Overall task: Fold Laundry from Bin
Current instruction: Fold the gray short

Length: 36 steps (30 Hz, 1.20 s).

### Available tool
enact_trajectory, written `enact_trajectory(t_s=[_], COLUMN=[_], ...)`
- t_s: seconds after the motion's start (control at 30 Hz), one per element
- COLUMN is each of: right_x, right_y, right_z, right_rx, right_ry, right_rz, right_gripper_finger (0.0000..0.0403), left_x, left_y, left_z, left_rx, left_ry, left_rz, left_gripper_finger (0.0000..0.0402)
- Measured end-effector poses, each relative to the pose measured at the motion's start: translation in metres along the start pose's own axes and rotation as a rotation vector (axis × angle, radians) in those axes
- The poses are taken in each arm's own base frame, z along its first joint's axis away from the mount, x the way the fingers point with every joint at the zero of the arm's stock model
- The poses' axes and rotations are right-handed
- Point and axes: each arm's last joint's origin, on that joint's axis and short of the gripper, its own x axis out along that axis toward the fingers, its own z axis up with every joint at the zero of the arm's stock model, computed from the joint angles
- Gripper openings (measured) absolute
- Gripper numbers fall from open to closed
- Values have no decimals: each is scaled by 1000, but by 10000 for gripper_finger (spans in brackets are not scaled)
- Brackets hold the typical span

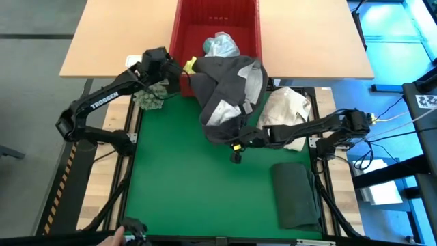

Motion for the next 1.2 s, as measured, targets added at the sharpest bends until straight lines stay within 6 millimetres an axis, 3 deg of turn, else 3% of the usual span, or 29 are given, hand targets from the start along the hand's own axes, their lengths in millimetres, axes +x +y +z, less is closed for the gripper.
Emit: enact_trajectory(t_s=[0.27, 0.37, 0.57, 0.73, 1.03, 1.2], right_x=[15, 16, 16, 16, 16, 16], right_y=[6, 7, 7, 6, 6, 6], right_z=[-13, -14, -13, -13, -13, -13], right_rx=[-7, -4, 1, 0, -5, -8], right_ry=[75, 80, 76, 75, 73, 73], right_rz=[141, 152, 154, 139, 126, 125], right_gripper_finger=[42, 39, 45, 44, 44, 44], left_x=[-9, -12, -27, -35, -1, 23], left_y=[-12, -24, -57, -83, -121, -137], left_z=[8, 10, 22, 31, 18, 13], left_rx=[-19, -74, -268, -352, -533, -585], left_ry=[-53, -103, -190, -194, -145, -120], left_rz=[-77, -227, -687, -835, -819, -950], left_gripper_finger=[266, 266, 266, 266, 266, 266])
